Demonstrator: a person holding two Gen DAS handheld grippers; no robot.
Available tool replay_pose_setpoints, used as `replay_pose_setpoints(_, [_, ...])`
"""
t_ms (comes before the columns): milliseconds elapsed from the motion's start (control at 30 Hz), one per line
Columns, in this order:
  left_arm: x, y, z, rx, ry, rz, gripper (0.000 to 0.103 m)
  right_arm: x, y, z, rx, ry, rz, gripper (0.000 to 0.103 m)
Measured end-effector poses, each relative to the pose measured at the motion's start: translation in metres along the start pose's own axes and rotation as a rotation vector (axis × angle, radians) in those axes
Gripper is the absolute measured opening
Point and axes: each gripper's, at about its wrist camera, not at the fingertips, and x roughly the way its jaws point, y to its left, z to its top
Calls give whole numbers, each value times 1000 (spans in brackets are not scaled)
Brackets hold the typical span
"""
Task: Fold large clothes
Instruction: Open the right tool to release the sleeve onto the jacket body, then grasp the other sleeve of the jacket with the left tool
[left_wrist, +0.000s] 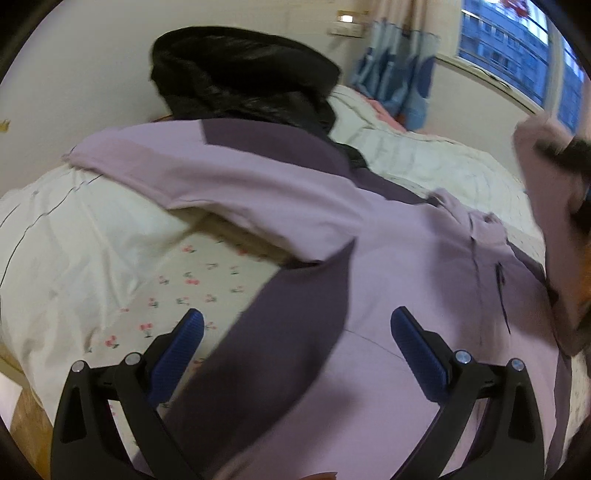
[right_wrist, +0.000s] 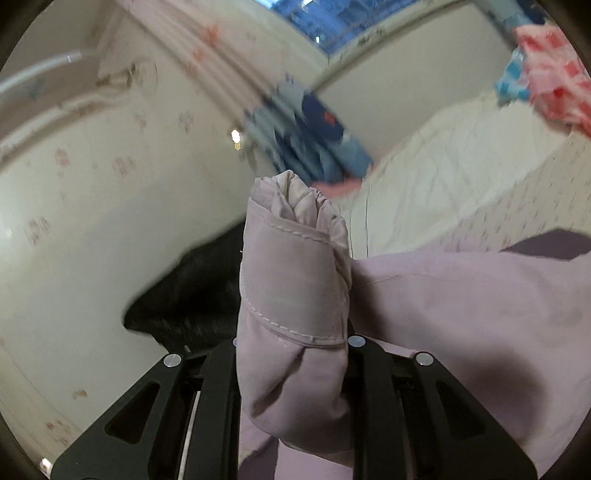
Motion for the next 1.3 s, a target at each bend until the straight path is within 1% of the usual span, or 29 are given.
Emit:
replay_pose_setpoints(33, [0,3,1,-7,-1,5,98,12,2,-9,-4,18,-9,17])
replay_pose_setpoints(133, [-1,9,3,-15,-3,11,98,56,4,-50,-31,108,-60,18])
replay_pose_setpoints(200, [0,9,3,-10,-1,14,98,89,1,-85,-43,214,-95,21])
replay_pose_setpoints(233, [1,9,3,-6,3,13,98,96,-4,-97,-43,249,-115,28])
replay_pose_setpoints(267, [2,9,3,-3,6,12,98,110,-10,-115,-35,311,-137,37])
replay_pose_setpoints(300, [2,8,2,2,9,13,98,117,-16,-127,-22,356,-131,39])
replay_pose_setpoints(333, [3,6,2,8,11,16,98,120,-19,-137,-30,370,-128,44])
replay_pose_setpoints(367, [3,5,1,13,13,19,98,118,-14,-142,-59,360,-115,57])
replay_pose_setpoints(400, [3,5,1,17,13,22,98,115,-6,-143,-83,361,-90,66])
replay_pose_setpoints(433, [3,4,1,20,14,24,98,111,0,-143,-94,369,-72,78])
replay_pose_setpoints(467, [4,3,1,24,16,25,98,105,11,-142,-113,369,-37,83])
replay_pose_setpoints(500, [4,1,0,27,17,26,98,96,21,-139,-140,346,3,83])
replay_pose_setpoints(533, [4,0,0,29,18,26,98,83,30,-132,-172,295,39,84])
replay_pose_setpoints(567, [4,-1,0,31,19,25,98,72,38,-121,-189,245,56,87])
replay_pose_setpoints(600, [4,-2,0,33,20,24,98,64,41,-115,-197,197,56,89])
replay_pose_setpoints(633, [3,-2,-1,35,20,24,98,61,42,-111,-193,175,39,90])
replay_pose_setpoints(667, [3,-3,-1,36,20,23,98,61,36,-105,-170,167,-5,90])
replay_pose_setpoints(733, [4,-5,-1,41,22,20,98,74,21,-110,-111,214,-50,90])
replay_pose_setpoints(767, [4,-6,-1,43,22,19,98,88,8,-118,-80,272,-109,90])
replay_pose_setpoints(800, [5,-7,-1,46,23,18,98,105,-3,-128,-62,353,-159,90])
replay_pose_setpoints(833, [6,-7,-2,48,25,17,98,118,-12,-138,-59,419,-198,90])
replay_pose_setpoints(900, [9,-8,-2,52,36,12,98,121,-10,-141,-98,433,-208,90])
replay_pose_setpoints(967, [12,-5,0,39,47,-20,98,107,0,-131,-94,440,-168,90])
replay_pose_setpoints(1033, [12,1,5,26,58,-69,98,82,11,-118,-136,424,-143,90])
replay_pose_setpoints(1100, [10,16,14,-17,57,-104,98,36,22,-106,-223,363,-138,90])
replay_pose_setpoints(1167, [6,45,32,-110,52,-146,98,-13,15,-108,-286,321,-169,91])
replay_pose_setpoints(1200, [3,61,44,-147,34,-158,98,-35,10,-113,-291,315,-187,91])
replay_pose_setpoints(1267, [-1,89,68,-184,-13,-119,98,-76,-19,-120,-268,318,-226,91])
replay_pose_setpoints(1300, [-2,100,77,-200,-33,-104,98,-87,-30,-123,-259,319,-239,91])
